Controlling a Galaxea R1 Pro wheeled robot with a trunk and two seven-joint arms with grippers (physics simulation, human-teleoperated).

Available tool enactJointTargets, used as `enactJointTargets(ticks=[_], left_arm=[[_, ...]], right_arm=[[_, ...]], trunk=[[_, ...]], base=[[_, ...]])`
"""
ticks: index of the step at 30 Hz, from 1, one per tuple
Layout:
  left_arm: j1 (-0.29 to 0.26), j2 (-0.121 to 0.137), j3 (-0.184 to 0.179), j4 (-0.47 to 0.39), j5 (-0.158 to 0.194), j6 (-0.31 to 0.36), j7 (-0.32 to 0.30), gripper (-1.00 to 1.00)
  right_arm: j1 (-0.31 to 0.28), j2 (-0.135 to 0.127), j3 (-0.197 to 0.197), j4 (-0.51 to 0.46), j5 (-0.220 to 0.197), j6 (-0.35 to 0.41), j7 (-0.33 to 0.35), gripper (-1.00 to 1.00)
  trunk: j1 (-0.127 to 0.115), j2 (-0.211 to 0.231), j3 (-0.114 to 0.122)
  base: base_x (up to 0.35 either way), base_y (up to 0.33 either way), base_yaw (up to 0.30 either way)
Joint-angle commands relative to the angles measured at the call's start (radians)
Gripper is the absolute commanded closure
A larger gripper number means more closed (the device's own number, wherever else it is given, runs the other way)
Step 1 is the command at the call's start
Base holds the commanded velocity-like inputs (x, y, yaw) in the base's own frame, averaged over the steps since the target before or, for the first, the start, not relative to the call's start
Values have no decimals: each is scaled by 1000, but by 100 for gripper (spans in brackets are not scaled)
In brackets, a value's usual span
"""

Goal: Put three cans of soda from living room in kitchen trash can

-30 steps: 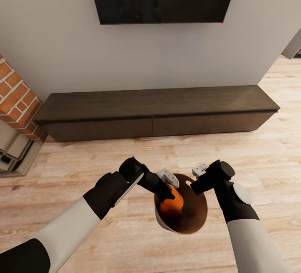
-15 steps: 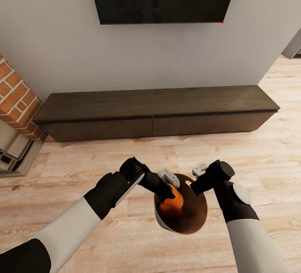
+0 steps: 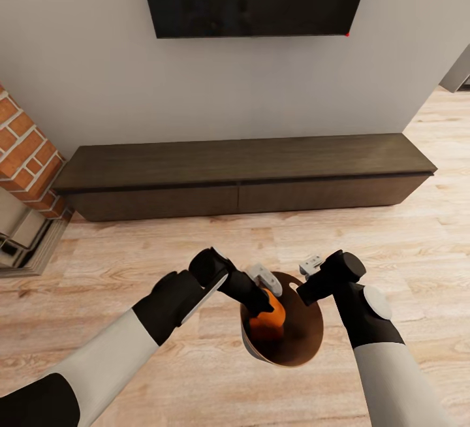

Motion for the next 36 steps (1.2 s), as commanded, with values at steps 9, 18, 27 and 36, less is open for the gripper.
enactJointTargets(ticks=[9,18,27,36], left_arm=[[0,0,-11,85,-54,0,8,-100],[0,4,-11,78,-51,0,7,-100],[33,36,0,-69,-37,0,-11,-100],[81,214,54,-304,-25,0,-197,-100]], right_arm=[[0,-1,0,0,-36,25,10,100],[0,-2,0,0,-36,25,10,100],[0,-2,-1,2,-36,25,10,100],[0,-2,-1,12,-38,25,10,100]], trunk=[[0,0,0],[0,0,0],[0,0,0],[0,0,0]], base=[[0,0,0],[0,0,0],[0,0,0],[0,0,0]])
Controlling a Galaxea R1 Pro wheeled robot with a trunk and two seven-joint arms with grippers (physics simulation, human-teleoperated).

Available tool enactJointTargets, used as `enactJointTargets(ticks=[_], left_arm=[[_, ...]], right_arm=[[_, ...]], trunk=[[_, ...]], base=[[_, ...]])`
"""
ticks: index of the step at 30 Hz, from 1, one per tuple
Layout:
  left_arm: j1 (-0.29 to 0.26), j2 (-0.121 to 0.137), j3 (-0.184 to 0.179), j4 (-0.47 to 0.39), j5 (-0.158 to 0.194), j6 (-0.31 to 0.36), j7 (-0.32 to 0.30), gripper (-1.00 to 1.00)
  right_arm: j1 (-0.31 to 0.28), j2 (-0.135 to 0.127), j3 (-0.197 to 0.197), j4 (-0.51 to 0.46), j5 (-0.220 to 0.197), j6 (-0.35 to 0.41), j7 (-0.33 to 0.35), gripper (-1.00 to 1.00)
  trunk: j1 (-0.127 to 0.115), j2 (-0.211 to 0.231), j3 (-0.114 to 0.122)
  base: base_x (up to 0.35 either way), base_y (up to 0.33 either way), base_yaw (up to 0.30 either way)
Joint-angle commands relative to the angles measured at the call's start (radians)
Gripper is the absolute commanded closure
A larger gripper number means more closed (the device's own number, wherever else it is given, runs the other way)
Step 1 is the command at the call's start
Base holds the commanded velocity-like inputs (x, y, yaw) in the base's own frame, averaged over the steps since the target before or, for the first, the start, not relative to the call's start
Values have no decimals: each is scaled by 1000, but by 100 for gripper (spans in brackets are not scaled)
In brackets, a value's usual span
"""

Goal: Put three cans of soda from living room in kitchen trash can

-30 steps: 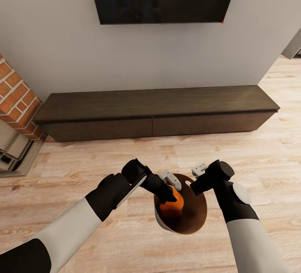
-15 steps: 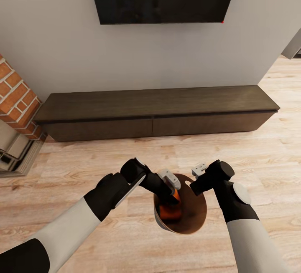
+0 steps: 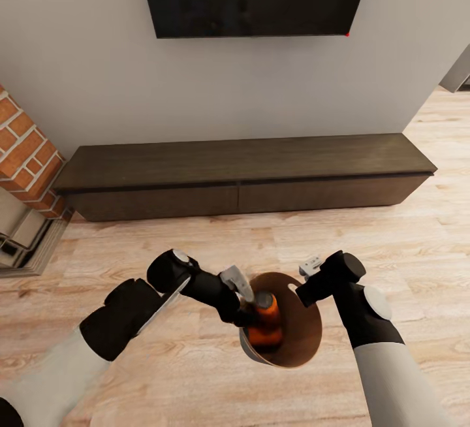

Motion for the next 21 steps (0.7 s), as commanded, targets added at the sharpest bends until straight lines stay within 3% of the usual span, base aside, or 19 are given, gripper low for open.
enactJointTargets(ticks=[1,2,4,5,6,7,8,11,12,13,14,15,16,18,19,20,21], left_arm=[[3,18,21,-9,4,2,-30,-100],[6,32,42,-17,5,2,-59,-100],[22,77,158,-42,6,2,-183,-100],[27,88,192,-46,6,2,-217,-100],[36,110,257,-53,6,2,-288,-100],[40,123,290,-55,6,2,-326,-100],[46,152,355,-58,7,2,-406,-100],[52,201,464,-55,3,-13,-531,-100],[56,225,540,-47,-1,-37,-600,-100],[59,234,576,-40,-4,-49,-626,-100],[89,255,703,4,-13,-101,-685,-100],[98,258,726,15,-19,-115,-691,-100],[125,263,773,38,-67,-157,-688,-100],[140,263,791,50,-112,-186,-666,-100],[164,259,812,67,-171,-220,-593,-100],[173,257,818,72,-184,-227,-557,-100],[197,250,831,77,-202,-239,-474,-100]], right_arm=[[0,0,0,1,-14,13,9,100],[0,0,0,2,-14,13,9,100],[0,0,0,4,-14,13,9,100],[0,0,0,4,-14,13,9,100],[0,0,0,5,-15,13,9,100],[0,0,0,5,-15,13,9,100],[0,0,0,5,-15,13,9,100],[0,0,0,5,-15,13,9,100],[0,0,0,5,-15,13,9,100],[0,0,0,5,-15,13,9,100],[0,0,-1,5,-16,13,10,100],[0,-1,-2,5,-16,13,10,100],[0,-2,-6,5,-17,13,10,100],[0,-3,-9,5,-18,13,10,100],[0,-4,-13,5,-18,13,10,100],[0,-4,-14,5,-18,13,10,100],[0,-4,-17,5,-17,13,10,100]], trunk=[[0,0,0],[0,0,0],[0,0,0],[0,0,0],[0,0,0],[0,0,0],[0,0,0],[0,0,0],[0,0,0],[0,0,0],[0,0,0],[0,0,0],[0,0,0],[0,0,0],[0,0,0],[0,0,0],[0,0,0]], base=[[0,0,0],[0,0,0],[0,0,0],[0,0,0],[0,0,0],[0,0,0],[0,0,0],[0,0,0],[0,0,0],[0,0,0],[0,0,0],[0,0,0],[0,0,0],[0,0,0],[0,0,0],[0,0,0],[0,0,0]])
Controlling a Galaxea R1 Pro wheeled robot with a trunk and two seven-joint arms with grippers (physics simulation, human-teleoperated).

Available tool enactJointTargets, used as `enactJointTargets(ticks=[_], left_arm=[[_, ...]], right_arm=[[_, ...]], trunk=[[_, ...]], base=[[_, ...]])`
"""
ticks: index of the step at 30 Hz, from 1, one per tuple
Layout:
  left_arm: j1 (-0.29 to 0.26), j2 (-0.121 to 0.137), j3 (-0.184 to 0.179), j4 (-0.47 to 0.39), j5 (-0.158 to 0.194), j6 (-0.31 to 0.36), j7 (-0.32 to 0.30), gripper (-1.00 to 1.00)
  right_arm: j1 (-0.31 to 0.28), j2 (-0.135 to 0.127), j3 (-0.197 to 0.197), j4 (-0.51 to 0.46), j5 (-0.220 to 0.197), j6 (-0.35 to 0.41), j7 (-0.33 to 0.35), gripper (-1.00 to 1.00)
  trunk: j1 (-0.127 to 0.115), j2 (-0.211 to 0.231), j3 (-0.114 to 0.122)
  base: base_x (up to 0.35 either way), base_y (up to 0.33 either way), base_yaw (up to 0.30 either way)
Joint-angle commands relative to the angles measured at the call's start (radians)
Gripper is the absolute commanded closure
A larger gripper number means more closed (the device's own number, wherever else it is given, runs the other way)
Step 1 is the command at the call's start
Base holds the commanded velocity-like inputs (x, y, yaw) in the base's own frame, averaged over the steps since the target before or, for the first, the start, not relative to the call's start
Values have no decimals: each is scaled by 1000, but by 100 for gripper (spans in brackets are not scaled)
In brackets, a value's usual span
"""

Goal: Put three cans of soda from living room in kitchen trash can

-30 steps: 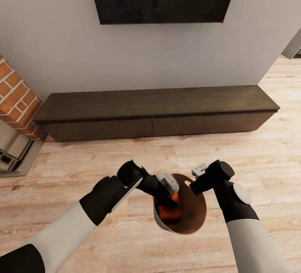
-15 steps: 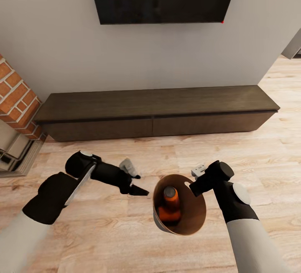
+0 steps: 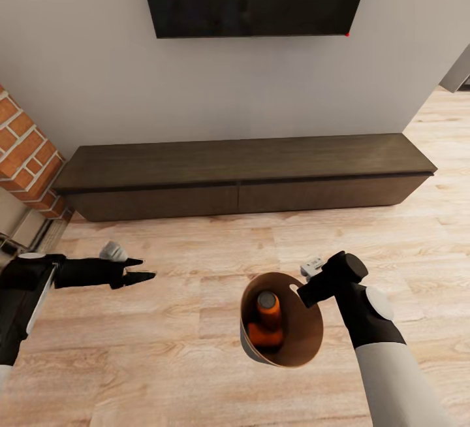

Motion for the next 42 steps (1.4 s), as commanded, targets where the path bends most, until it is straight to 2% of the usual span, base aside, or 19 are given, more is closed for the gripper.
enactJointTargets(ticks=[1,3,7,8,9,12,13,14,18,22,23,25,26,27,31,34,35,37,42], left_arm=[[15,-5,6,3,-6,-5,49,-100],[64,-35,20,10,-21,-42,254,-100],[121,-103,27,20,-30,-101,541,-100],[131,-114,28,23,-30,-117,581,-100],[182,-149,30,42,-31,-210,714,-100],[228,-177,30,85,-31,-319,814,-100],[242,-189,30,124,-30,-381,852,-100],[247,-194,30,144,-30,-408,866,-100],[263,-213,31,311,-28,-604,915,-100],[266,-216,32,388,-26,-682,925,-100],[267,-217,31,425,-26,-719,929,-100],[268,-217,31,444,-26,-735,930,-100],[268,-217,31,447,-26,-738,930,-100],[268,-217,31,451,-26,-741,930,-100],[268,-217,31,457,-27,-756,930,-100],[268,-218,31,465,-27,-777,931,-100],[268,-219,31,477,-27,-792,931,-100],[269,-219,31,492,-26,-810,932,-100],[269,-220,31,543,-25,-869,961,-100]], right_arm=[[0,0,-2,0,-14,13,8,100],[1,-3,-17,0,-13,13,8,100],[2,-6,-82,-6,-13,12,10,100],[2,-8,-91,-8,-13,11,10,100],[2,-12,-124,-14,-13,-4,10,100],[3,-15,-184,-16,-13,-79,9,100],[4,-15,-238,-17,-13,-141,9,100],[4,-14,-263,-17,-13,-169,9,100],[7,-8,-457,-12,-36,-436,-20,100],[34,-5,-561,-4,-107,-640,-100,100],[95,-9,-643,8,-225,-831,-183,100],[167,-21,-697,33,-371,-968,-228,100],[184,-28,-705,39,-407,-1001,-234,100],[216,-41,-718,49,-474,-1071,-244,100],[290,-63,-761,100,-612,-1253,-259,100],[312,-74,-785,166,-633,-1341,-283,100],[320,-86,-802,248,-636,-1409,-326,100],[323,-101,-808,318,-636,-1464,-387,100],[327,-115,-813,390,-608,-1514,-490,100]], trunk=[[0,0,0],[0,0,0],[0,0,0],[0,0,0],[0,0,0],[0,0,0],[0,0,0],[0,0,0],[0,0,0],[0,0,0],[0,0,0],[0,0,0],[0,0,0],[0,0,0],[0,0,0],[0,0,0],[0,0,0],[0,0,0],[0,0,0]], base=[[0,0,0],[0,0,0],[0,0,0],[0,0,0],[0,0,0],[0,0,0],[0,0,0],[0,0,0],[0,0,0],[0,0,0],[0,0,0],[0,0,0],[0,0,0],[0,0,0],[0,0,0],[0,0,0],[0,0,0],[0,0,0],[0,0,0]])
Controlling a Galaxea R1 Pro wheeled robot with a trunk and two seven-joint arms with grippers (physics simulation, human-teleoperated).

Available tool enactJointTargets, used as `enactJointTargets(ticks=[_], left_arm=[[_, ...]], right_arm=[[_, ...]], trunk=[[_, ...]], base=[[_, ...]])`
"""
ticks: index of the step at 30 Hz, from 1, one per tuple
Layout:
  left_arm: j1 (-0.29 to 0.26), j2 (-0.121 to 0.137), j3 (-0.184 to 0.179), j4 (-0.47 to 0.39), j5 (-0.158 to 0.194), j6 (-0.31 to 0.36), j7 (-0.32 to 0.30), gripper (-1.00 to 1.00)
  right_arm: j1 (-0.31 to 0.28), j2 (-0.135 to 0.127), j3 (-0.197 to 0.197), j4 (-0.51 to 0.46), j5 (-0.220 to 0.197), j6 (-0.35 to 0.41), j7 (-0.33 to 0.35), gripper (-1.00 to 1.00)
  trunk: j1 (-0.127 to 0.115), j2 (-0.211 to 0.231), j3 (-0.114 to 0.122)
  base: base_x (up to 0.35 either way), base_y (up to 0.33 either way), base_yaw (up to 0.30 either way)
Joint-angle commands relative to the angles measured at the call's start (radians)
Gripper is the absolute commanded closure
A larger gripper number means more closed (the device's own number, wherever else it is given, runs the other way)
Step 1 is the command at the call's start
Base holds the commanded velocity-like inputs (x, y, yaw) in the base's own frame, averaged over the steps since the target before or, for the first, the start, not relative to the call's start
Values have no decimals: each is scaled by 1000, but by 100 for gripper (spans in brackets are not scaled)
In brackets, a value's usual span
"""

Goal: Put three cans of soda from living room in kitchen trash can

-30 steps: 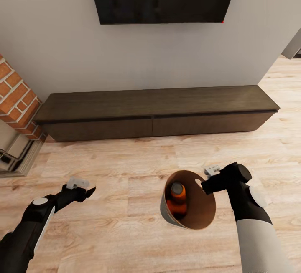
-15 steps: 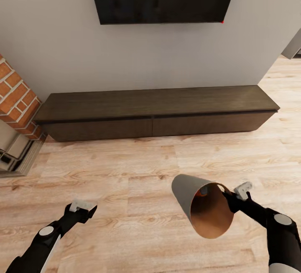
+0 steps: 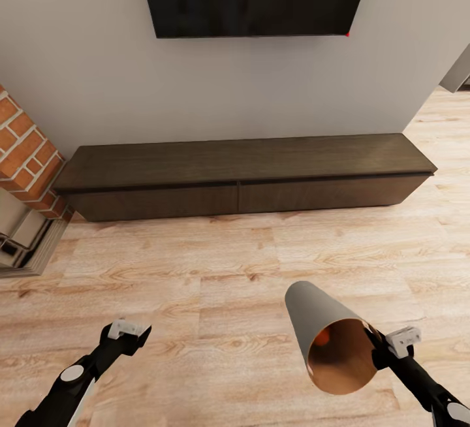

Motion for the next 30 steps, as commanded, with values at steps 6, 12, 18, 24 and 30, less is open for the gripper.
enactJointTargets(ticks=[6,12,18,24,30], left_arm=[[0,0,-2,127,2,-115,140,-100],[0,0,-3,153,4,-132,163,-100],[0,0,-3,157,4,-135,167,-100],[0,0,-3,158,4,-135,168,-100],[0,0,-3,157,4,-135,168,-100]], right_arm=[[1,-60,-3,113,17,-46,-19,100],[1,-121,-3,188,11,-62,-15,100],[1,-131,-3,212,10,-60,-11,100],[0,-123,-3,211,8,-55,-26,100],[0,-120,-1,212,9,-53,-107,100]], trunk=[[0,0,0],[0,0,0],[0,0,0],[0,0,0],[0,0,0]], base=[[0,0,0],[0,0,0],[0,0,0],[0,0,81],[0,0,218]])
